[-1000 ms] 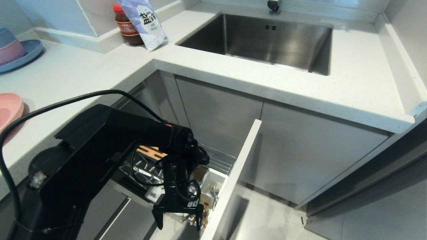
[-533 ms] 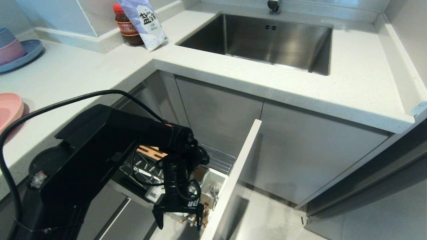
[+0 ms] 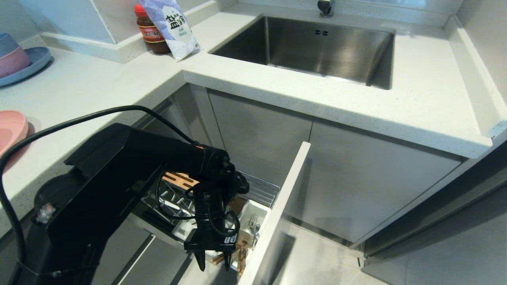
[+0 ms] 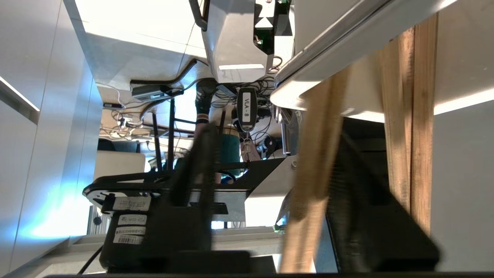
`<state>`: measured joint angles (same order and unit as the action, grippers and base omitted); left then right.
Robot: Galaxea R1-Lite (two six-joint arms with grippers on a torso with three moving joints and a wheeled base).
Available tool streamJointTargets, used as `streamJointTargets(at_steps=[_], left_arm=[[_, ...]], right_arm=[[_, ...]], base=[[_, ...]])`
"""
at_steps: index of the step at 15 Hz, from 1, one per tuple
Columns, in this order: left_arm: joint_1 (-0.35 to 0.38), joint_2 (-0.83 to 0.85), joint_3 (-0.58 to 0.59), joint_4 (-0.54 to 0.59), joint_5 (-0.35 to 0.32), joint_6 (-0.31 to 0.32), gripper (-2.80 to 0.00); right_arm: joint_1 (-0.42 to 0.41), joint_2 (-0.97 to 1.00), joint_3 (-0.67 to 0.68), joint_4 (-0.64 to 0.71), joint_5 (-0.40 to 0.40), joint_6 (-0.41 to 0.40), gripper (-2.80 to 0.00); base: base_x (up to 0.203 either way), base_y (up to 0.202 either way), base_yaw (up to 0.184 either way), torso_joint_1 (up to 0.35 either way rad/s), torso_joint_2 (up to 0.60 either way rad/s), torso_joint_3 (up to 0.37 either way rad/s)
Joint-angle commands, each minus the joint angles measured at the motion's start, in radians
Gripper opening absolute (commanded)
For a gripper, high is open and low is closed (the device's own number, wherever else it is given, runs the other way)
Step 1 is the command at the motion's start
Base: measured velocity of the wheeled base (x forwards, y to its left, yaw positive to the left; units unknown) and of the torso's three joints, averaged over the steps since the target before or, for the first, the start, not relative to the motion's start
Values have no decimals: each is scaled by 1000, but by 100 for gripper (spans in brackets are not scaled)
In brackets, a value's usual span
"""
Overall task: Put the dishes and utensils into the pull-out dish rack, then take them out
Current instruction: Take the chopsticks out of the cupboard
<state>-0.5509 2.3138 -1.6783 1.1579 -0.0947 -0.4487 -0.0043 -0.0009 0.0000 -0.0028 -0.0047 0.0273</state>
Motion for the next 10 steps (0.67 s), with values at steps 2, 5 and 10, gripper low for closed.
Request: streamJointTargets(at_steps=[2,5,10], left_arm=[[-5,-2,-5,2,-2,-23,-280],[-21,-2,-17,-3,-32,-56,-280],[-30,-19,-15,5,-38,-57,-280]], right_arm=[[1,-2,2,0,0,0,-280],[0,-2,2,0,0,0,-280],[0,-2,2,0,0,0,-280]], base=[[0,0,0,0,0,0],[0,0,0,0,0,0],[0,0,0,0,0,0]])
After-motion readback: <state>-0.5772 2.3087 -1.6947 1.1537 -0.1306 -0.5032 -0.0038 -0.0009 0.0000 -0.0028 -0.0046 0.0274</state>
